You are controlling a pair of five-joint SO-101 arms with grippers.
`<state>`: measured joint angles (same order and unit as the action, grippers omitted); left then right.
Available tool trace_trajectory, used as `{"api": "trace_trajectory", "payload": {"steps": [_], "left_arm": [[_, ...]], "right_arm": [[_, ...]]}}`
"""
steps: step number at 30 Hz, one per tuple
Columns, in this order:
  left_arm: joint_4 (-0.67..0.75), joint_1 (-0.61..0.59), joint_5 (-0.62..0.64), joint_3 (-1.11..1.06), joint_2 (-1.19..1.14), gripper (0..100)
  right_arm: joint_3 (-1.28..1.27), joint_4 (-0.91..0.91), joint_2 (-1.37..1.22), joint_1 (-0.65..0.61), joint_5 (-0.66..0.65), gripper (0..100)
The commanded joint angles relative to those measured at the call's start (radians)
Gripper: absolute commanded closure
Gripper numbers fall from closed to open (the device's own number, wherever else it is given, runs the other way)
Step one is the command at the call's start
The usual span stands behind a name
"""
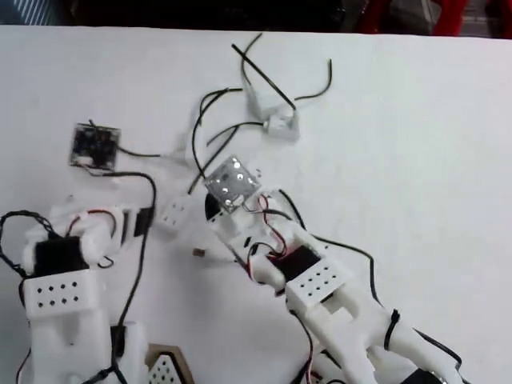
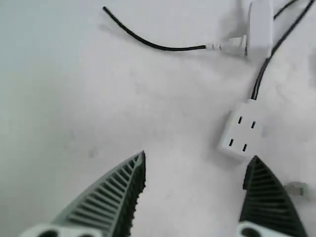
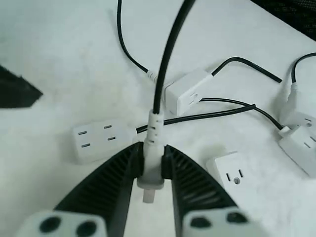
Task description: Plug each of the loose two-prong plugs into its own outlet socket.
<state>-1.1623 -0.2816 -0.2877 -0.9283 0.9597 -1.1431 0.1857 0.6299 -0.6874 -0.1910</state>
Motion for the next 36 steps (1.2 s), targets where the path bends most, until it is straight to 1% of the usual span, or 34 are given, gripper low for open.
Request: {"api": "trace_trajectory", "payload": {"steps": [1, 3, 5, 8, 12, 16, 18, 23, 27, 30, 33, 36], "left_arm": [[0.103, 0.079, -0.08, -0.069, 0.015, 68], [0.123, 0.084, -0.081, -0.074, -0.005, 68], [0.129, 0.102, -0.095, -0.041, -0.074, 68], [0.124, 0.148, -0.115, 0.043, -0.255, 68], [0.121, 0.205, -0.121, 0.178, -0.506, 68], [0.127, 0.237, -0.21, 0.279, -0.704, 69], [0.127, 0.246, -0.241, 0.318, -0.788, 69], [0.129, 0.246, -0.307, 0.434, -0.972, 75], [0.12, 0.248, -0.318, 0.525, -1.119, 76], [0.074, 0.248, -0.324, 0.615, -1.187, 79], [0.071, 0.271, -0.4, 0.669, -1.224, 82], [0.074, 0.311, -0.471, 0.692, -1.236, 83]], "right_arm": [[0.026, -0.004, 0.035, 0.039, 0.106, 98.1], [0.02, -0.004, 0.035, 0.076, 0.166, 98.1], [0.017, -0.002, 0.035, 0.117, 0.206, 98.1], [0.014, -0.004, 0.035, 0.17, 0.244, 98.1], [0.012, -0.004, 0.03, 0.223, 0.261, 98.1], [-0.003, -0.05, 0.024, 0.266, 0.293, 98.1], [-0.026, -0.105, 0.024, 0.272, 0.293, 98.1], [-0.08, -0.222, 0.024, 0.272, 0.285, 98.1], [-0.083, -0.228, 0.024, 0.272, 0.285, 98.1], [-0.083, -0.228, 0.024, 0.272, 0.285, 98.1], [-0.083, -0.228, 0.024, 0.274, 0.285, 98.1], [-0.083, -0.229, 0.024, 0.274, 0.285, 98.1]]}}
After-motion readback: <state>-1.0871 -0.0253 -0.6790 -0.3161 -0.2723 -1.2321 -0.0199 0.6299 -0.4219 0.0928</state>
